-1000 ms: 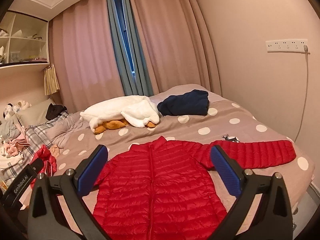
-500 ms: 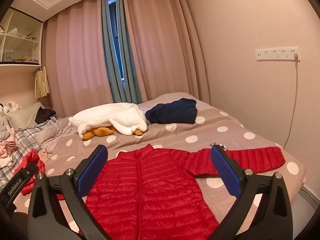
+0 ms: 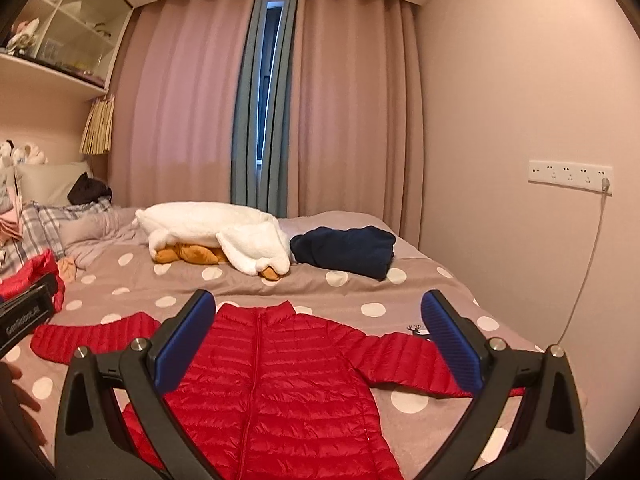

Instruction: Fold large clothes

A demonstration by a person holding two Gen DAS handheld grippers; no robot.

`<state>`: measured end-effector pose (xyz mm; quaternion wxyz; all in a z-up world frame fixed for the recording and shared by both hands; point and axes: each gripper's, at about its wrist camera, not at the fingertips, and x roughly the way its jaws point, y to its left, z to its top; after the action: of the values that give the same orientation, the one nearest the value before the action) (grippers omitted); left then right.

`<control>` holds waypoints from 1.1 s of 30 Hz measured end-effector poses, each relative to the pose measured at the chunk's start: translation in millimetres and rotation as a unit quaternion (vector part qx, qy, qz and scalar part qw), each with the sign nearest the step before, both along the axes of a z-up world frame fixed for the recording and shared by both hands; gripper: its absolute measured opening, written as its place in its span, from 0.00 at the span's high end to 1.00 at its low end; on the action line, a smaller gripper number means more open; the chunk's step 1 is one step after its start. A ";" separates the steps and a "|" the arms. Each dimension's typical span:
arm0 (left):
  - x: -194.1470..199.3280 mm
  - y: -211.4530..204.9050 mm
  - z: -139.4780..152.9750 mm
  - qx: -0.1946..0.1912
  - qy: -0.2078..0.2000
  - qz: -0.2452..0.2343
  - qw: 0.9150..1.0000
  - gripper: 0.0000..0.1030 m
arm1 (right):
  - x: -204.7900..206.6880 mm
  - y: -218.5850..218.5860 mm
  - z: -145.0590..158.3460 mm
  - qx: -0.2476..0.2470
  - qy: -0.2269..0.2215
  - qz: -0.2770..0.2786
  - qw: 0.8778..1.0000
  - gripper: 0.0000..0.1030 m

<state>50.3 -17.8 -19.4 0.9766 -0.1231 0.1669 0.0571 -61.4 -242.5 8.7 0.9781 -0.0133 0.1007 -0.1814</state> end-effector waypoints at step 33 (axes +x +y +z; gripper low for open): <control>191.0 126.1 -212.9 -0.329 0.177 0.002 0.927 0.21 | 48.7 -240.2 -115.4 0.239 0.109 -0.273 0.925 0.01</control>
<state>241.3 108.3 -232.2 0.8354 -0.4261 0.3464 0.0216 -12.8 -482.7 -106.7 0.8477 0.2296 0.2468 -0.4095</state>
